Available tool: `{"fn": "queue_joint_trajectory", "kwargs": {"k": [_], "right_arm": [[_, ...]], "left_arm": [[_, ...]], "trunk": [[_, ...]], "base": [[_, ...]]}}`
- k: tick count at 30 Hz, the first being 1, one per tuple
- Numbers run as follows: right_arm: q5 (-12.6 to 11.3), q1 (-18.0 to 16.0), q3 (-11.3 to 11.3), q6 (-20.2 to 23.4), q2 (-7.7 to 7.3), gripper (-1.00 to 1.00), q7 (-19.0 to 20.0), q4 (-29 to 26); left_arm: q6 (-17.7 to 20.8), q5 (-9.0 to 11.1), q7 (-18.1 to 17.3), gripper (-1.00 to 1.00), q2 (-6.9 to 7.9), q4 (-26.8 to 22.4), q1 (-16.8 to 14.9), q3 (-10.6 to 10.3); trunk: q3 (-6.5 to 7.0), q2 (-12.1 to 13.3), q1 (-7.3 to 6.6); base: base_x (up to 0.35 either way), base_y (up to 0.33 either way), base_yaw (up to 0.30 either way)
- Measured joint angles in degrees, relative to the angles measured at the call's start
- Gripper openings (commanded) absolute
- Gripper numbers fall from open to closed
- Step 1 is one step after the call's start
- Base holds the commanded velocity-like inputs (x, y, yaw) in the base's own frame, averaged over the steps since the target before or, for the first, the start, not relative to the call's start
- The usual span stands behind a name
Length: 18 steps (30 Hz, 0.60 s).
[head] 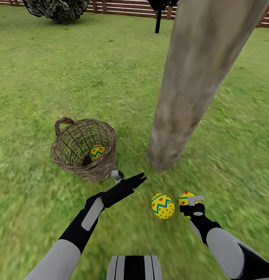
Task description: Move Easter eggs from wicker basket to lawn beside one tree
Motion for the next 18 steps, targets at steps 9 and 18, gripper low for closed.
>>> {"fn": "queue_joint_trajectory", "kwargs": {"k": [9, 18], "right_arm": [[-0.13, -0.01, 0.22, 0.20, -0.01, 1.00, 0.42, -0.26], [-0.16, -0.01, 0.21, 0.21, -0.07, 1.00, 0.79, -0.36]], "left_arm": [[0.00, 0.00, 0.00, 1.00, 0.00, 0.01, 0.00, 0.00], [0.00, 0.00, 0.08, 1.00, 0.00, 0.09, 0.00, 0.00]], "trunk": [[0.00, 0.00, 0.01], [0.00, 0.00, 0.01]], "base": [[0.000, 0.000, 0.000], [0.000, 0.000, 0.000]]}}
